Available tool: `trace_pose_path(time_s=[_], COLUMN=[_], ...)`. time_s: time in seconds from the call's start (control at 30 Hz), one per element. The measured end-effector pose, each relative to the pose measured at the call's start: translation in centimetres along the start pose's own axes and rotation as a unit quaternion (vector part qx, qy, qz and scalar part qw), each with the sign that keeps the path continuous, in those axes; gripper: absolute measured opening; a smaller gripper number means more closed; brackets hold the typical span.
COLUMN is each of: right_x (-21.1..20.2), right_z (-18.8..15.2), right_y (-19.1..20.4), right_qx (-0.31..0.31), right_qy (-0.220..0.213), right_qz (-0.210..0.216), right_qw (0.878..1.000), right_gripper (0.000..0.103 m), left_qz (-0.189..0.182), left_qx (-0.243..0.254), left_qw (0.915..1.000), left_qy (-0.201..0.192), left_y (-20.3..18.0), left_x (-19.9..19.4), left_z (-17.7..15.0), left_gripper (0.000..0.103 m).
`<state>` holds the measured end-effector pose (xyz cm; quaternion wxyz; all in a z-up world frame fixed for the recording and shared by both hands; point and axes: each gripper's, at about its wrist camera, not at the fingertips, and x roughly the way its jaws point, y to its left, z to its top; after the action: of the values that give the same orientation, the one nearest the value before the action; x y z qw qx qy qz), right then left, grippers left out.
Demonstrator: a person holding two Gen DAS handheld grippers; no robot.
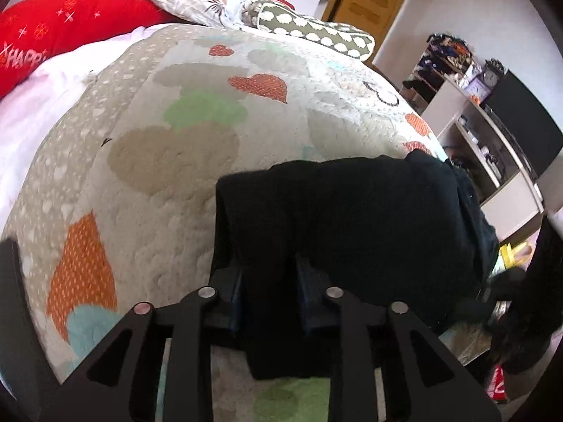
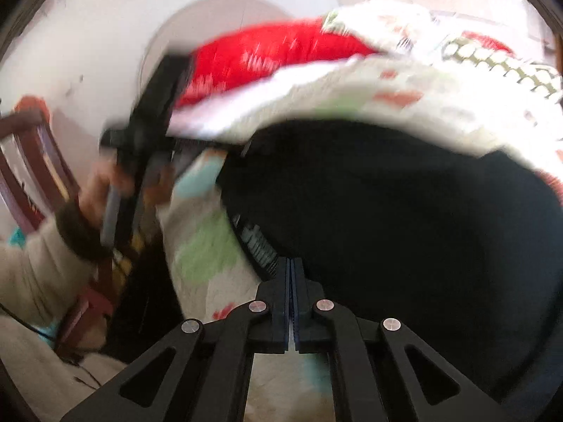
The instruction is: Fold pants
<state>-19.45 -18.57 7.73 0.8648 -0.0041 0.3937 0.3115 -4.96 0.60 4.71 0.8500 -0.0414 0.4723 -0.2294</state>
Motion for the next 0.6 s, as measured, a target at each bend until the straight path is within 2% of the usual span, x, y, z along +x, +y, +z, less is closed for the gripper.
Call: trace_pose_path(time_s=[0.03,0.07,0.1,0.2,0.33,0.43,0.47,0.5,0.53,0.57,0.6], right_x=[-0.7,-1.4,-1.8,-1.5,0.7,3.6,4.7,5.6,6.5,6.8,6.6], right_z=[0.8,1.6,2.5,5.0,7.1,7.6,7.3,7.1,6.8,6.7,6.6], right_y=[-1.0,-2.2,-3.8,-8.5,-13.0,-15.5,-15.9,-15.9,-15.9,-15.9,-15.7], right_qx=[0.006,0.016,0.028,0.054,0.075,0.077,0.075,0.071,0.064,0.06,0.056], right_qy=[-0.012,-0.026,-0.039,-0.043,-0.014,0.033,0.055,0.074,0.095,0.097,0.089], right_qz=[-0.023,-0.048,-0.069,-0.127,-0.143,-0.14,-0.133,-0.128,-0.126,-0.122,-0.122], right_qw=[1.0,0.998,0.996,0.989,0.987,0.987,0.987,0.986,0.985,0.986,0.987], right_gripper=[0.027,0.06,0.082,0.082,0.082,0.079,0.07,0.042,0.026,0.011,0.01], left_qz=[0.003,0.01,0.015,0.016,0.015,0.008,0.003,-0.001,-0.007,-0.011,-0.002], left_qx=[-0.005,-0.014,-0.023,-0.047,-0.05,-0.04,-0.034,-0.028,-0.021,-0.009,0.004], left_qw=[1.0,0.9997,0.9992,0.998,0.9983,0.9991,0.9993,0.9995,0.9997,0.9999,1.0], left_qy=[-0.005,-0.017,-0.028,-0.039,-0.026,-0.014,-0.013,-0.012,-0.009,-0.002,0.002], left_y=[0.2,0.6,0.9,1.9,1.7,0.8,0.3,-0.1,-0.6,-1.2,-1.7], left_x=[-0.3,-0.9,-1.4,-2.0,-1.4,-0.3,0.0,0.4,0.7,1.2,1.6], left_z=[-0.1,-0.3,-0.4,-0.5,0.0,0.5,0.7,0.7,0.7,0.6,0.4], left_gripper=[0.047,0.058,0.074,0.077,0.077,0.077,0.077,0.077,0.077,0.077,0.076])
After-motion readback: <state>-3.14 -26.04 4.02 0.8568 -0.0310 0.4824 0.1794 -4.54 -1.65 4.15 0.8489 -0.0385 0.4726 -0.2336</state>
